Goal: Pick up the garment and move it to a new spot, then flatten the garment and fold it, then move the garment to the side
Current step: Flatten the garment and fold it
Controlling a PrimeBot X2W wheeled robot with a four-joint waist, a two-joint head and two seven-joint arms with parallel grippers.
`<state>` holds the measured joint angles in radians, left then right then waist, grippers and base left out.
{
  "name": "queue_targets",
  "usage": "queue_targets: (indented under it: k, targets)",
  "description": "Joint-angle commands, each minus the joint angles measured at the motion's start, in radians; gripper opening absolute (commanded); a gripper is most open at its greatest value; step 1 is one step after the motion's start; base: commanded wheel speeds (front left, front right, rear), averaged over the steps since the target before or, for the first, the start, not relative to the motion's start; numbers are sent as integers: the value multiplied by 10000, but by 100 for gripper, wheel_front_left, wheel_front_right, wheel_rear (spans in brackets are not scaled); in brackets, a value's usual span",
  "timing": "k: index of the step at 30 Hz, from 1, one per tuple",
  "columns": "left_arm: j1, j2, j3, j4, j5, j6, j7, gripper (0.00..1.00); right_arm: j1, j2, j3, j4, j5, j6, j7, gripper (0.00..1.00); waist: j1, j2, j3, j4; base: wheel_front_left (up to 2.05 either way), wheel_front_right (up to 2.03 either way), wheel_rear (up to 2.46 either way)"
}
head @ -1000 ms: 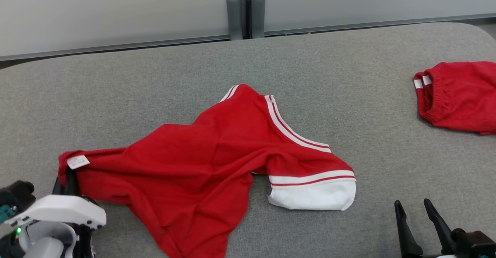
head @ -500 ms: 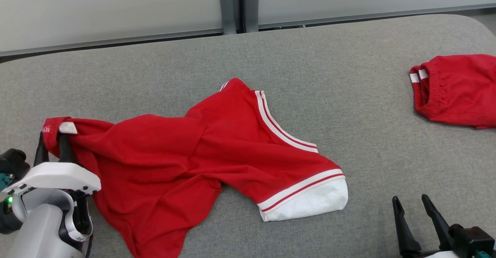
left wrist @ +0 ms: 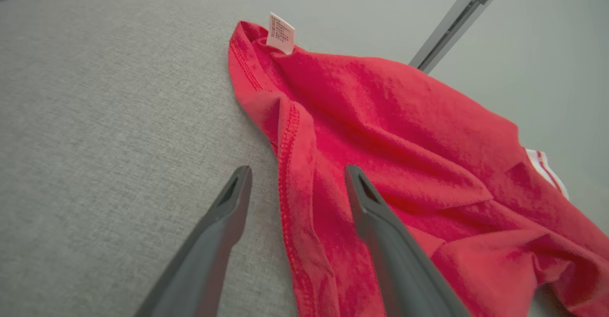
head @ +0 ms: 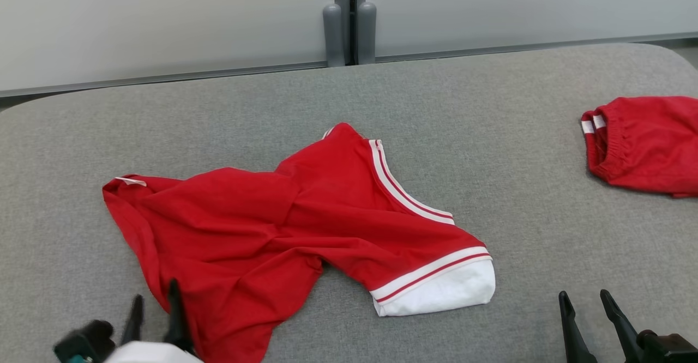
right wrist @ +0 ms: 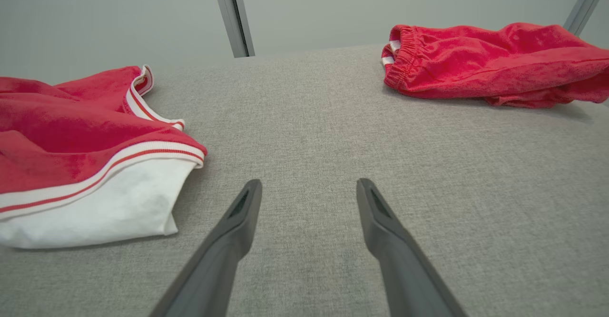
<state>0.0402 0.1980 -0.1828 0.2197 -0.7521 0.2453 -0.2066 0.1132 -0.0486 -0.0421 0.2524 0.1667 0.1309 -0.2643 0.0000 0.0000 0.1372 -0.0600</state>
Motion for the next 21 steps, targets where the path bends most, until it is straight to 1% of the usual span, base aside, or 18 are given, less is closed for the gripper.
queue_targets:
  k: [1, 5, 8, 12, 14, 19, 20, 21]
  targets:
    - [343, 45, -183, -429, 7, 96, 229, 100, 53, -47, 3, -3, -73, -3, 3, 100, 0, 0, -104, 103, 0, 0, 0]
    - [1351, 48, -912, -1720, 112, 298, 1100, 100, 86, -47, 12, 6, -105, -4, 3, 100, 0, 0, -213, 232, 0, 0, 0]
    - [1941, 127, -1359, -2229, 87, 406, 1734, 100, 96, -47, 21, 15, -82, -4, 3, 100, 0, 0, -245, 282, 0, 0, 0]
    - [2220, 153, -1865, -2180, 41, 338, 2337, 100, 98, -47, 84, 24, -23, -4, 3, 100, 0, 0, -211, 328, 0, 0, 0]
    - [2111, 119, -2002, -1956, 101, 286, 2397, 100, 76, -47, 130, 26, -14, -4, 1, 100, 0, 0, -170, 306, 0, 0, 0]
    - [1752, -145, -2168, -1478, -113, -10, 2403, 100, 9, -47, 117, 12, -43, -4, 3, 100, 0, 0, -71, 212, 0, 0, 0]
    - [1672, -145, -2161, -1398, -98, -72, 2336, 84, -2, -47, 94, 15, -70, -4, 3, 100, 0, 0, -60, 195, 0, 0, 0]
    - [1588, -125, -2173, -1313, -43, -108, 2300, 31, -10, -46, 86, 19, -95, -4, 3, 100, 0, 0, -56, 179, 0, 0, 0]
